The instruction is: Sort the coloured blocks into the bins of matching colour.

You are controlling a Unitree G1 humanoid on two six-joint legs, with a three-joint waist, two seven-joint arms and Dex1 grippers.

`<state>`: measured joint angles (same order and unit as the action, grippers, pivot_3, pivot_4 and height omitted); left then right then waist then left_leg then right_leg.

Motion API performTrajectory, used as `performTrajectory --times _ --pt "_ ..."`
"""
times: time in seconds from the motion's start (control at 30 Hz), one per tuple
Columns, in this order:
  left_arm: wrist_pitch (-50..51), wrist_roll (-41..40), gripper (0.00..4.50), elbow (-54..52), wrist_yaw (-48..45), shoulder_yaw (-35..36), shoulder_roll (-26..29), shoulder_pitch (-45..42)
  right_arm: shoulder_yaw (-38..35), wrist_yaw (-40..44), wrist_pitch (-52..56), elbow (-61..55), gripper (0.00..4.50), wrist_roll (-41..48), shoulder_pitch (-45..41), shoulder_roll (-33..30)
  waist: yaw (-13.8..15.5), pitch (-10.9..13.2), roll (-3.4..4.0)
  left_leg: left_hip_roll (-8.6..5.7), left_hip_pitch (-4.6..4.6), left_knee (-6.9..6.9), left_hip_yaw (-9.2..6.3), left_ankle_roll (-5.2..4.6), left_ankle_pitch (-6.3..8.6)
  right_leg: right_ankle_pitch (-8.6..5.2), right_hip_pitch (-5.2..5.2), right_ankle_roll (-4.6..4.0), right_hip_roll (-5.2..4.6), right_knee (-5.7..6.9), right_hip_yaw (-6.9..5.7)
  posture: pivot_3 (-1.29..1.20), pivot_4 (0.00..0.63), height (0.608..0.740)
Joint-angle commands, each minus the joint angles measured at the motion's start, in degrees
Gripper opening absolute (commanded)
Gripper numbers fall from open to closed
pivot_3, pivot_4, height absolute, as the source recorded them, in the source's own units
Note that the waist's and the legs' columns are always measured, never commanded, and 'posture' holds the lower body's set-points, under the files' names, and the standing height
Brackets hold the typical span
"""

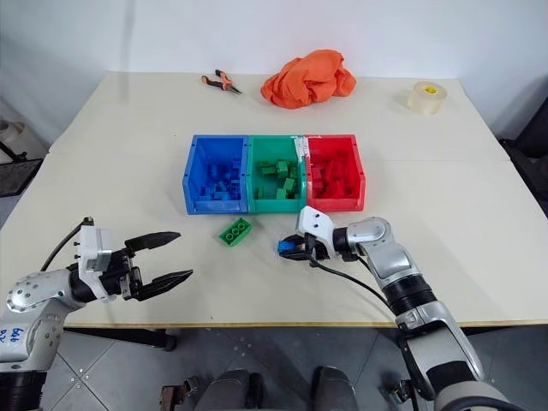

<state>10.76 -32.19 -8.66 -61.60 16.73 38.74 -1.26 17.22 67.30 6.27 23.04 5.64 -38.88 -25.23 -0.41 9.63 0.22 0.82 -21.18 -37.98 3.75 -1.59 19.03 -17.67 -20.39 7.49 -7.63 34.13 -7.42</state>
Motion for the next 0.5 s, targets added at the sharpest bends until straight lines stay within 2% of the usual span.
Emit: performTrajectory --times 0.03,0.13,0.23,0.37,0.5 --pt "-0.2 -1.4 4.5 -2.7 0.9 1.1 -0.5 1.0 -2.7 0.1 0.6 -3.2 0.91 1.2 0.5 -1.9 0.0 0.0 0.0 -0.01 0.0 0.0 0.0 0.0 0.0 0.0 0.0 0.0 -0.01 0.0 0.0 0.0 0.15 0.74" --pt "-0.4 -1.2 4.5 -2.8 1.5 0.5 -1.1 0.7 -5.2 -2.8 3.1 -4.9 0.91 3.6 -3.9 1.1 -0.1 0.0 0.02 0.0 -0.01 0.01 0.02 0.0 0.0 0.0 -0.01 0.0 0.01 -0.02 0.0 0.0 0.15 0.74" --pt "-0.4 -0.9 4.5 -2.8 2.2 -0.2 -1.7 -0.3 -6.9 -6.5 4.4 -1.0 0.91 4.6 -11.0 6.5 -1.3 0.0 0.06 0.05 -0.01 0.04 0.08 0.03 -0.02 -0.01 -0.06 -0.01 0.04 -0.02 0.01 0.0 0.15 0.74" --pt "-0.5 -0.5 4.5 -2.8 3.1 -1.1 -2.5 -1.2 -8.8 -13.5 0.2 14.1 0.91 3.3 -23.0 15.3 -2.1 0.0 0.06 0.11 0.1 0.13 0.0 0.17 -0.03 -0.03 -0.26 -0.06 0.1 0.5 -0.03 0.0 0.15 0.74" --pt "-0.9 -0.2 4.5 -2.5 3.7 -1.6 -2.7 -2.1 -9.6 -18.5 -6.5 30.7 0.91 0.7 -31.9 21.3 -2.3 0.0 0.01 0.03 0.08 0.14 -0.27 0.18 -0.03 -0.03 -0.27 -0.06 0.08 0.74 -0.02 0.0 0.15 0.74"
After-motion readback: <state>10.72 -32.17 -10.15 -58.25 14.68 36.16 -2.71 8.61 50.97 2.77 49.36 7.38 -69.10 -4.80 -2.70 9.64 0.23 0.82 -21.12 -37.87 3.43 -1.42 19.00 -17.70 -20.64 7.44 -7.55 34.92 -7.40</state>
